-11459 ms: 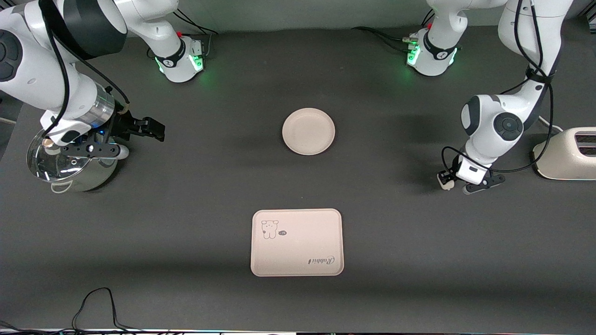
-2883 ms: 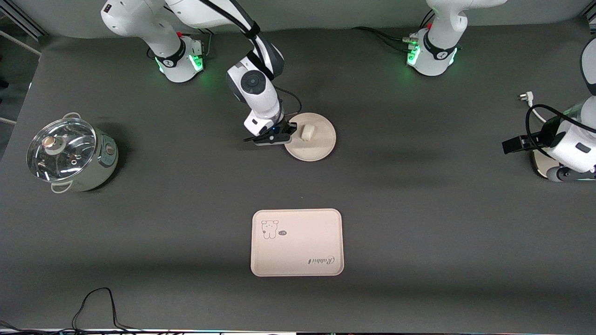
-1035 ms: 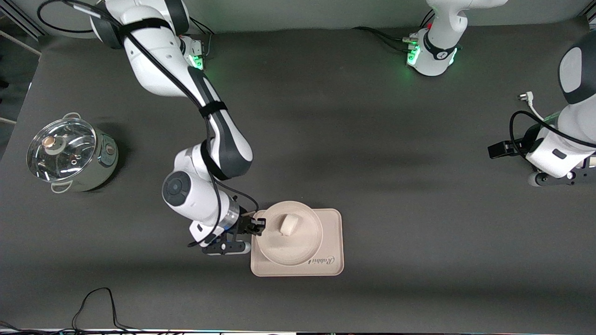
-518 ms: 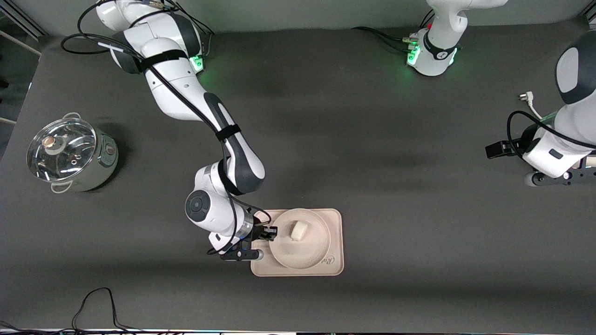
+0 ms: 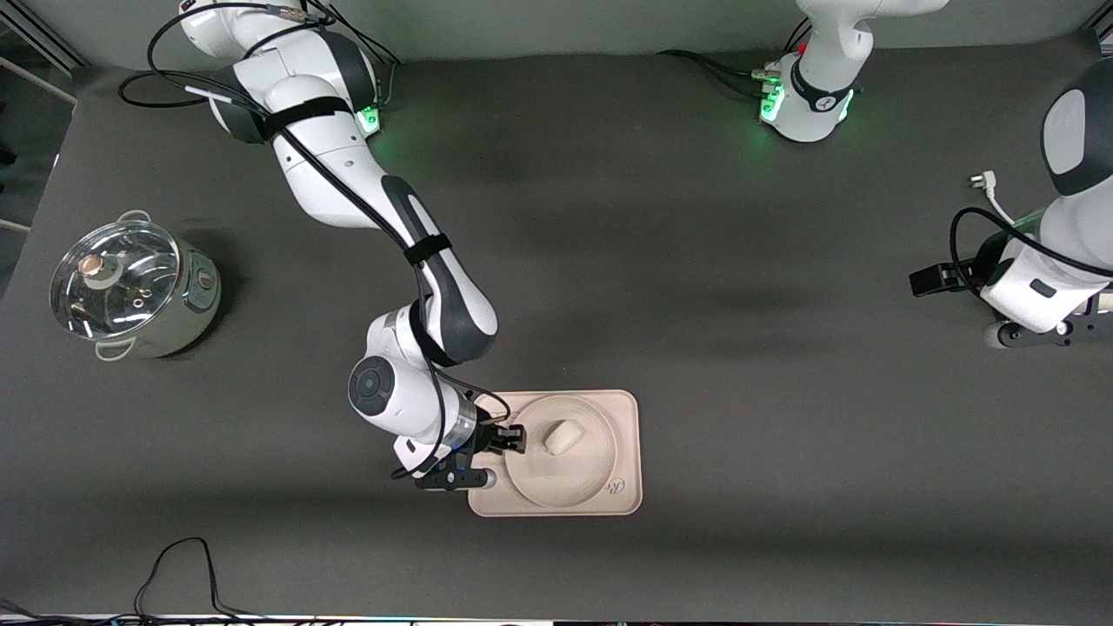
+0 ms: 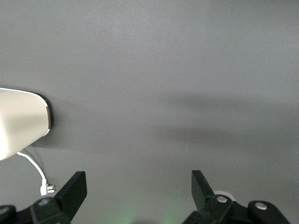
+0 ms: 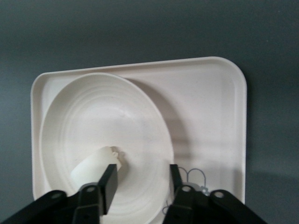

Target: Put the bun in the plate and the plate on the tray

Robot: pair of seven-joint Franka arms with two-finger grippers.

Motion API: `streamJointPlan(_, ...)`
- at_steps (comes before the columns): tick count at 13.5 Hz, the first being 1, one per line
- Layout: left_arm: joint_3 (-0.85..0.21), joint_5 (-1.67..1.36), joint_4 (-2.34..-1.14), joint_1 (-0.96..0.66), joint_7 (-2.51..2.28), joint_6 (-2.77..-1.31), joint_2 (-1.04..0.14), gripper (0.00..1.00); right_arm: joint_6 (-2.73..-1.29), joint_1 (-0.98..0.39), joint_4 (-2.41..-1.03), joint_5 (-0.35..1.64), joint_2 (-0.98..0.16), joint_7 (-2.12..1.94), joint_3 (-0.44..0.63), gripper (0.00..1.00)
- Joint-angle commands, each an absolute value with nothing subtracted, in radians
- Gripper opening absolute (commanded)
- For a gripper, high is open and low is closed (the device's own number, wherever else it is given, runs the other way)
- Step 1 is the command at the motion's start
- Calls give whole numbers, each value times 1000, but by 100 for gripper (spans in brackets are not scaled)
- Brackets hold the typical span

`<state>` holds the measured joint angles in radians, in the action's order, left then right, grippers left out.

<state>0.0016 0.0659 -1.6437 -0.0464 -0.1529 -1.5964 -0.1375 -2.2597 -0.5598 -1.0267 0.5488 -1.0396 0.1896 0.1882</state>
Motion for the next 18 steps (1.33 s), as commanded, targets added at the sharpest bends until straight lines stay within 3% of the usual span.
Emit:
streamJointPlan(1, 12, 58, -1651, -55, -152, -1589, -130, 100, -2110, -546, -1029, 515, -939, 186, 189, 100)
streamJointPlan(4, 12, 57, -1652, -55, -152, -1589, -130, 100, -1898, -551, -1150, 486, -746, 172, 274, 100)
streamJointPlan(8, 12, 54, -1678, -51, -150, -1604, -118, 100, -1809, -545, -1414, 287, -450, 135, 307, 100)
streamJointPlan(11, 15, 9, -1703, -46, -144, -1591, -17, 100, -1763, -546, -1560, 268, -272, 135, 379, 100)
streamJointPlan(15, 47, -5, -1891, -41, -138, -1620, 213, 100, -1704, -554, -1704, 135, -39, 135, 411, 100)
streamJointPlan(18, 29, -6, -1875, 3, -138, -1612, 207, 100, -1706, -546, -1785, 60, 43, 135, 373, 100)
